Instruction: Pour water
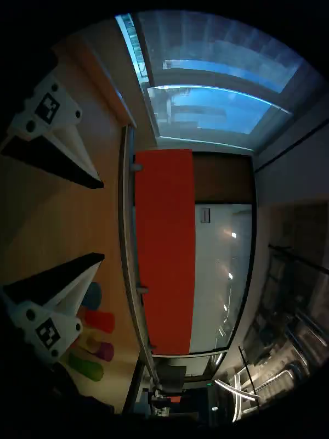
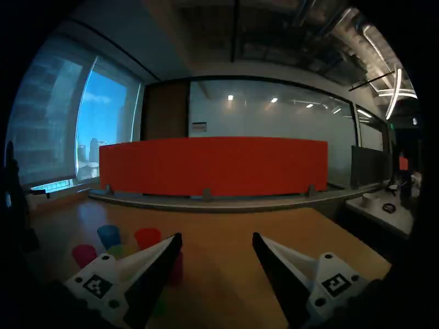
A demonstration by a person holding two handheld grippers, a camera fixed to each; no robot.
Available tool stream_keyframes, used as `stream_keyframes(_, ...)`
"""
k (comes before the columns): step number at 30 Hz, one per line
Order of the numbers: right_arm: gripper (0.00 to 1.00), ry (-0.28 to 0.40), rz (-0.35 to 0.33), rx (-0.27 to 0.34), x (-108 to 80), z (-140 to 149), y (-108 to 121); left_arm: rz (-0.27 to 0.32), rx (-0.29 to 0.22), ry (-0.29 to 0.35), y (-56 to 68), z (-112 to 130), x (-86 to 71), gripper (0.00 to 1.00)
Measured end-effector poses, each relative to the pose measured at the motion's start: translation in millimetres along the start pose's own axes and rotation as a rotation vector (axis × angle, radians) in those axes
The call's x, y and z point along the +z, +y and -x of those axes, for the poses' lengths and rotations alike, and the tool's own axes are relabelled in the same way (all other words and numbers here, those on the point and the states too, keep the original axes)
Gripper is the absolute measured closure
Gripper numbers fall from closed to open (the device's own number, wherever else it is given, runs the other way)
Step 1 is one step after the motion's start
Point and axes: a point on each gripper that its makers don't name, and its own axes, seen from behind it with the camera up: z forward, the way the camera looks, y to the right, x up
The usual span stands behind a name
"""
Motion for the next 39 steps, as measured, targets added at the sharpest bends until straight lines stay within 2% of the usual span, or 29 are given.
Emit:
stream_keyframes(7,0.01,0.001,-0.019,0.000,4.3,-28,-2,0.048,-0.011,-0.011,9.5,-21,4.9,0.13)
stream_keyframes(17,0.00,-0.006,-0.049,0.013,9.0,-63,-5,0.133,-0.006,-0.005,27.3,-62,7.4,0.13)
stream_keyframes(24,0.01,-0.025,-0.078,0.031,9.2,-66,-8,0.180,-0.009,-0.010,36.1,-75,7.2,0.13)
stream_keyframes(30,0.00,-0.023,-0.150,0.018,6.4,-73,-20,0.229,-0.006,-0.016,43.4,-80,8.7,0.13)
stream_keyframes(39,0.01,-0.025,-0.328,-0.009,-3.1,-83,-52,0.371,0.010,-0.019,67.3,-89,8.3,0.13)
